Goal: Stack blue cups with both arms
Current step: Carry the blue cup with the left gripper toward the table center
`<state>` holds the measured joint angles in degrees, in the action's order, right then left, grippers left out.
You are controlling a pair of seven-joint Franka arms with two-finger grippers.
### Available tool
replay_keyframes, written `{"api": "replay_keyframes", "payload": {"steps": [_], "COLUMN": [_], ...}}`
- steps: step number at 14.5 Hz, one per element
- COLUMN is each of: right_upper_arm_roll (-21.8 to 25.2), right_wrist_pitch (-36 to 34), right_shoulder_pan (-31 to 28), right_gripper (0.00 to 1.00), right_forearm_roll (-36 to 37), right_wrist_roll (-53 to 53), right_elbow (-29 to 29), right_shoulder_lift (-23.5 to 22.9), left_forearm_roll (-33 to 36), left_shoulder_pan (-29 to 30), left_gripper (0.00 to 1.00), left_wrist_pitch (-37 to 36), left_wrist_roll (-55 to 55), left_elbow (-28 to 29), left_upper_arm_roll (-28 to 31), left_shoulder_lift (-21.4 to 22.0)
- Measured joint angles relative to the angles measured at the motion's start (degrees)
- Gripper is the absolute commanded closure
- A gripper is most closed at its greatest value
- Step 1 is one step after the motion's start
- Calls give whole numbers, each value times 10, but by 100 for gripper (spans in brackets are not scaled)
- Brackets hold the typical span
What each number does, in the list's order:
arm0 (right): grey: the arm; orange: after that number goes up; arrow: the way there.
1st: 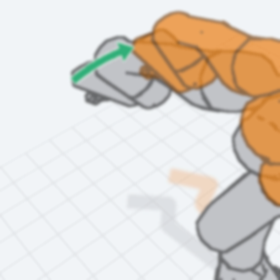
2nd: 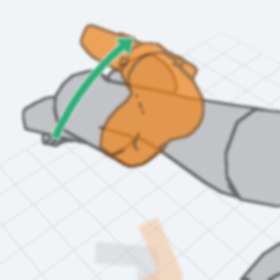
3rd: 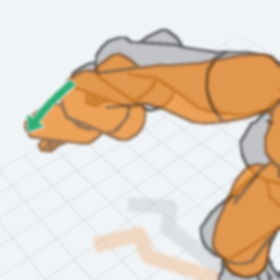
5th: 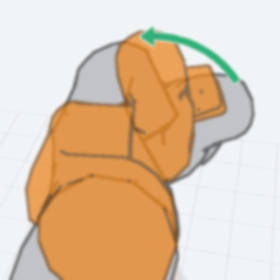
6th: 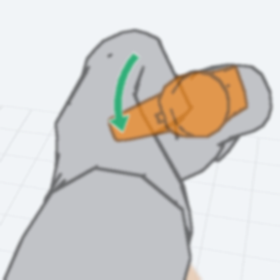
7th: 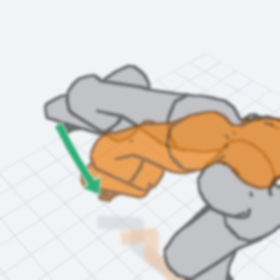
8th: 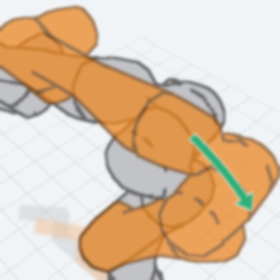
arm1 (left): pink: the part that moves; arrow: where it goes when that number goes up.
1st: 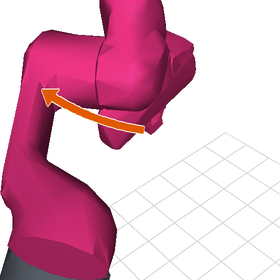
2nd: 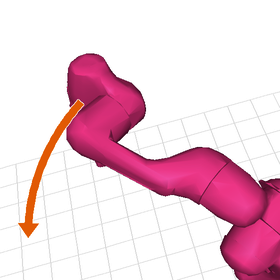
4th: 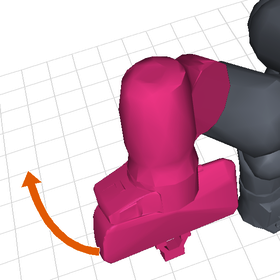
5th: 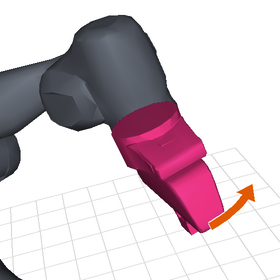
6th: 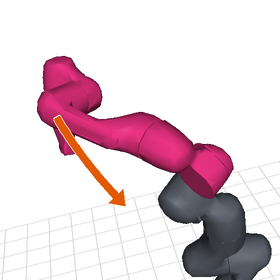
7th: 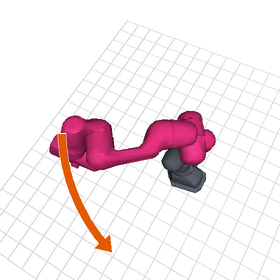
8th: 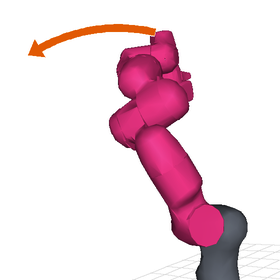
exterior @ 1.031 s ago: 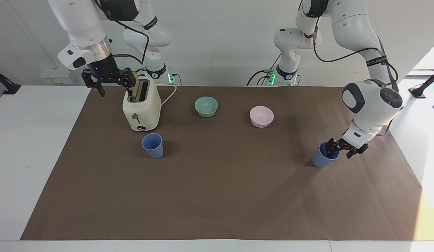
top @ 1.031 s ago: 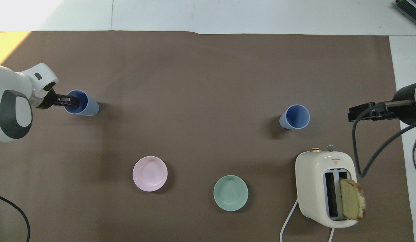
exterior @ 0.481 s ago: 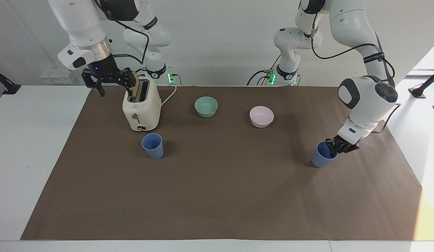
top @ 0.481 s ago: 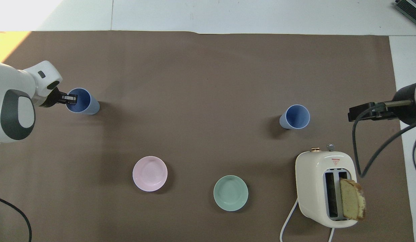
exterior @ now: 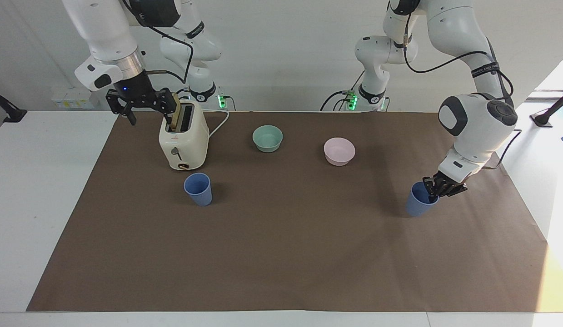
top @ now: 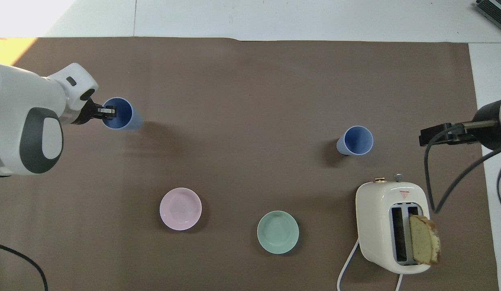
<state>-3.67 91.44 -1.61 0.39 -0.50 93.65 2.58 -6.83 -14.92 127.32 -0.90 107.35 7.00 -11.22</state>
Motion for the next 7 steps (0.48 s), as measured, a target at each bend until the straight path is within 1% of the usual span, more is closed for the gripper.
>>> {"api": "replay_keyframes", "payload": {"steps": [5,7], "right_upper_arm_roll": [0,0], "right_wrist_pitch": [0,0], "right_shoulder_pan": [0,0], "right_gripper": [0,0], "right_forearm_roll": [0,0], "right_wrist_roll": [0,0], "right_elbow": [0,0], "right_shoulder_lift": [0,0], "left_forearm_roll": [0,1], "left_shoulder_pan": [-103,-153], "left_gripper": [100,100], "left_wrist_pitch": [28,36], "left_wrist_roll": [158,217], "left_elbow": [1,1], "left_upper_arm_roll": [-3,-3], "left_shoulder_lift": [-6,-13]}}
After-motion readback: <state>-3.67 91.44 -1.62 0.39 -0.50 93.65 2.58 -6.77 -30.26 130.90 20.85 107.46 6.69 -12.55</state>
